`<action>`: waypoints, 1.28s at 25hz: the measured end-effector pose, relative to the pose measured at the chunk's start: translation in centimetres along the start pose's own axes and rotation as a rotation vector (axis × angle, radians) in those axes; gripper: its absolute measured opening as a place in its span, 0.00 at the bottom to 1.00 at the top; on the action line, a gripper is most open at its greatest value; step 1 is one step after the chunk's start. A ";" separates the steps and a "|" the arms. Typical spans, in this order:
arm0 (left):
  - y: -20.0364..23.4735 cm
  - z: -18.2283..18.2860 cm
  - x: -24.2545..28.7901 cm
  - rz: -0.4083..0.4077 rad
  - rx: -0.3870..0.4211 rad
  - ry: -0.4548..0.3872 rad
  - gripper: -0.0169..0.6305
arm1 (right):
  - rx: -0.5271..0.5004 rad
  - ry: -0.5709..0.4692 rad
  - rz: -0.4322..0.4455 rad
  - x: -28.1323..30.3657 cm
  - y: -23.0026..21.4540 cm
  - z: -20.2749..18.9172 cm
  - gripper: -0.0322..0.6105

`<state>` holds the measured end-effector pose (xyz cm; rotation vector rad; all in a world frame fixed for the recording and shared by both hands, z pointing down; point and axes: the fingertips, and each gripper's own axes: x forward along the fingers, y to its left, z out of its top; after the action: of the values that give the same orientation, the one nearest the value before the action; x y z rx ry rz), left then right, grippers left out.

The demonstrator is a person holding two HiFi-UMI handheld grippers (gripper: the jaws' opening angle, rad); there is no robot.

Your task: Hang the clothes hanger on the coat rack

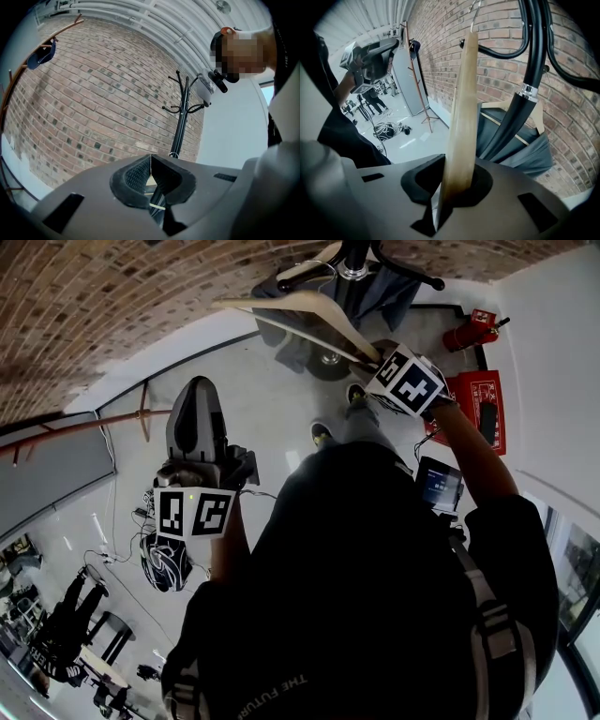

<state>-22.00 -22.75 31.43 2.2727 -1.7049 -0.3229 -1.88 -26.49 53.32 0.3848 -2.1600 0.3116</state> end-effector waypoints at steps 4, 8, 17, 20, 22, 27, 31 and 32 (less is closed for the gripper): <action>0.1 0.1 0.0 0.002 0.000 -0.003 0.06 | 0.060 0.042 -0.003 0.9 -1.0 -1.3 0.12; 0.4 0.1 -0.1 0.007 -0.001 -0.001 0.06 | 0.089 0.058 -0.005 1.4 -1.5 -1.9 0.12; 0.8 0.0 -0.2 0.014 -0.007 0.003 0.06 | 0.123 0.132 -0.005 2.2 -1.9 -3.3 0.12; 0.7 -0.1 -0.3 0.016 -0.009 0.004 0.06 | 0.135 0.151 0.001 2.5 -1.9 -3.9 0.12; 0.6 -0.1 -0.4 0.019 -0.009 0.004 0.06 | 0.144 0.160 -0.004 2.6 -2.1 -4.1 0.12; 0.4 -0.1 -0.4 0.020 -0.009 0.005 0.06 | 0.156 0.190 -0.022 2.9 -2.5 -4.5 0.12; 0.3 0.0 -0.5 0.022 -0.013 0.003 0.06 | 0.159 0.201 -0.008 3.2 -2.1 -4.6 0.12; 0.3 0.1 -0.6 0.022 -0.014 0.002 0.06 | 0.154 0.205 -0.014 3.2 -2.2 -4.7 0.12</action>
<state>-22.47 -22.28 31.50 2.2420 -1.7202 -0.3258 0.64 -27.32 58.79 0.4358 -1.9380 0.4904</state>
